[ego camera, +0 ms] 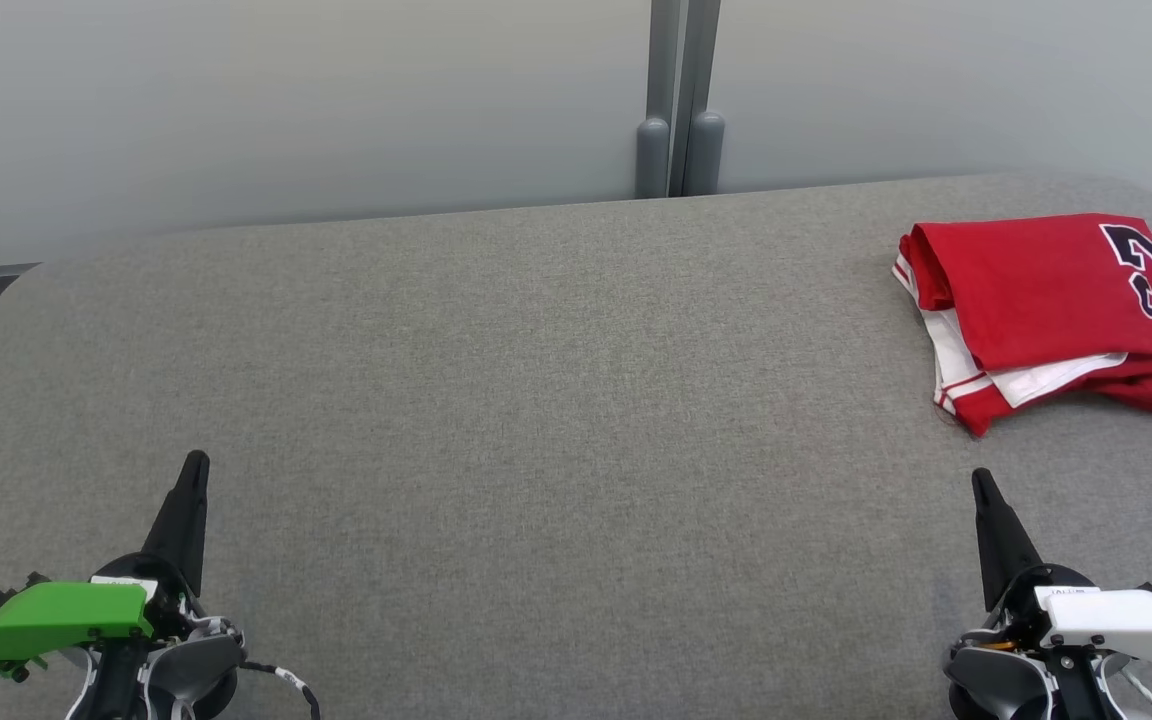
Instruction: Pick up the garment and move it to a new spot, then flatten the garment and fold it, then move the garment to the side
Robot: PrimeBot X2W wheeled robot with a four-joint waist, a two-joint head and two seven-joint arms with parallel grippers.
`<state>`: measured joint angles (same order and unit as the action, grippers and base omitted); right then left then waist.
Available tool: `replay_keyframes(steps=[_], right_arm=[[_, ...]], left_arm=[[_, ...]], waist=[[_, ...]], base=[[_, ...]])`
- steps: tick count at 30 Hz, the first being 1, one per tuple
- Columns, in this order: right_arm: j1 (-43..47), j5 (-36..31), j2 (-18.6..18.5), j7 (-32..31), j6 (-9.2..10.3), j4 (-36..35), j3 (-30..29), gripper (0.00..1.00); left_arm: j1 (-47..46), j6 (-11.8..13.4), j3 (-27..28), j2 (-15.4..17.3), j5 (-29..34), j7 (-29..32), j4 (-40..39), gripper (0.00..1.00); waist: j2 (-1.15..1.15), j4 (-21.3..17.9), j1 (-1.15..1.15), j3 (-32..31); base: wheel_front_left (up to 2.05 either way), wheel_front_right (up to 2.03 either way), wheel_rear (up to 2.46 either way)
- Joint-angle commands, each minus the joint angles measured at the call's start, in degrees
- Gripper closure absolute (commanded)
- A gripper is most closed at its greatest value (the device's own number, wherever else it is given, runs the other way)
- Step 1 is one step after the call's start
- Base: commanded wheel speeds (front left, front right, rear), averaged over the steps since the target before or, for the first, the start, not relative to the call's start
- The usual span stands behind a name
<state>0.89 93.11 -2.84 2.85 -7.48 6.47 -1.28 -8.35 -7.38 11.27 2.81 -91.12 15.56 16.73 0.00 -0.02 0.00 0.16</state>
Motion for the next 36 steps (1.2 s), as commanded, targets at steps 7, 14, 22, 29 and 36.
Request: replay_keyframes(steps=[7, 14, 22, 29, 36], right_arm=[[0.4, 0.0, -0.1, -0.3, -0.02, -0.2, -0.1, 1.0], [0.4, 0.0, -0.1, -0.3, -0.02, -0.2, -0.1, 1.0], [0.4, 0.0, -0.1, -0.3, -0.02, -0.2, -0.1, 1.0], [0.4, 0.1, -0.1, -0.3, -0.02, -0.2, -0.1, 1.0], [0.4, 0.1, -0.1, -0.3, -0.02, -0.2, -0.1, 1.0]], left_arm=[[-0.7, -0.2, 0.2, 0.1, -0.6, 0.1, -0.2, 1.0], [-0.7, -0.2, 0.2, 0.1, -0.6, 0.1, -0.2, 1.0], [-0.7, -0.2, 0.2, 0.1, -0.6, 0.1, -0.2, 1.0], [-0.7, -0.2, 0.2, 0.1, -0.6, 0.1, -0.2, 1.0], [-0.7, -0.2, 0.2, 0.1, -0.6, 0.1, -0.2, 1.0]], waist=[[0.0, 0.0, 0.0, 0.0], [0.0, 0.0, 0.0, 0.0], [0.0, 0.0, 0.0, 0.0], [0.0, 0.0, 0.0, 0.0], [0.0, 0.0, 0.0, 0.0]], base=[[0.0, 0.0, 0.0], [0.0, 0.0, 0.0], [0.0, 0.0, 0.0], [0.0, 0.0, 0.0], [0.0, 0.0, 0.0]])
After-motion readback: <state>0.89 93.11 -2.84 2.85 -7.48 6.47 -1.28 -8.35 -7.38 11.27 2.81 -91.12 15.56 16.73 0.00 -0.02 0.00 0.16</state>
